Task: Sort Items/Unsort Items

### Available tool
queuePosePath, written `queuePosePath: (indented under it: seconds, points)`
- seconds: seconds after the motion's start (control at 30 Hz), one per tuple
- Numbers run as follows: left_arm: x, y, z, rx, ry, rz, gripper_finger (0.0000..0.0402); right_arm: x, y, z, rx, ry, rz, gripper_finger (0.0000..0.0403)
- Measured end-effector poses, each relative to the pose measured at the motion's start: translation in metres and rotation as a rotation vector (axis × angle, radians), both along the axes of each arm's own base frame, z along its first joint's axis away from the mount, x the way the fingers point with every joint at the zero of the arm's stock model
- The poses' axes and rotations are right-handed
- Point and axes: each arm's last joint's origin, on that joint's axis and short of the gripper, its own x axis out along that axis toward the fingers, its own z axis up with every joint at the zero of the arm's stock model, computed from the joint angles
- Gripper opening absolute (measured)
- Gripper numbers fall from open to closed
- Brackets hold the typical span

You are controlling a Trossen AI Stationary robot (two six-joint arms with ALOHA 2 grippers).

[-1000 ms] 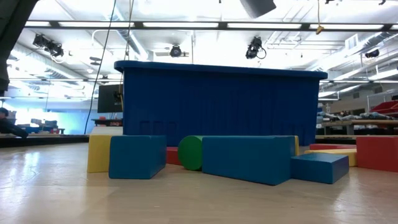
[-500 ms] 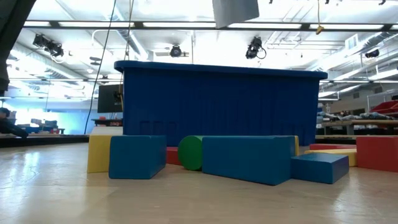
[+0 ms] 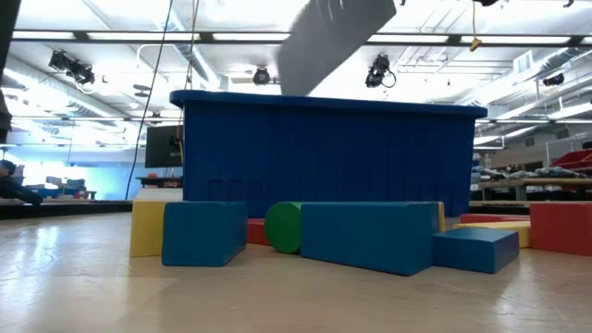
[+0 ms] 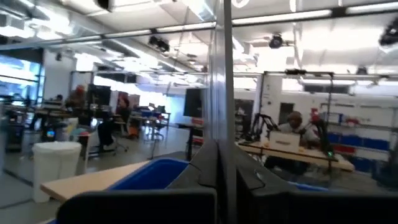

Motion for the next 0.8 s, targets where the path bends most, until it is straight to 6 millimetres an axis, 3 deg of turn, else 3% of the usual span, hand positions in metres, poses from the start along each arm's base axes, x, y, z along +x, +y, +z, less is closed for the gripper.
queuePosePath:
  seconds: [0.13,0.33,0.5,0.8]
  points:
    - [-0.009,-0.007,-0.002,-0.009,0.061,0.006,0.0067,0.000,-0.003,0.001,0.002,-0.002,-0.012,0.0000]
    - [-0.005,-0.009,-0.014,-0.104,0.093,0.031,0.0067,-0.002,-0.018,0.013,-0.003,-0.090,-0.020,0.0000]
    - [-0.001,-0.007,-0.029,-0.201,0.111,0.051,0.0059,0.001,-0.030,0.011,0.008,-0.117,-0.045,0.0000]
    - [0.013,-0.008,-0.052,-0.222,0.223,0.124,0.0027,0.001,-0.056,0.012,-0.001,-0.155,-0.102,0.0000]
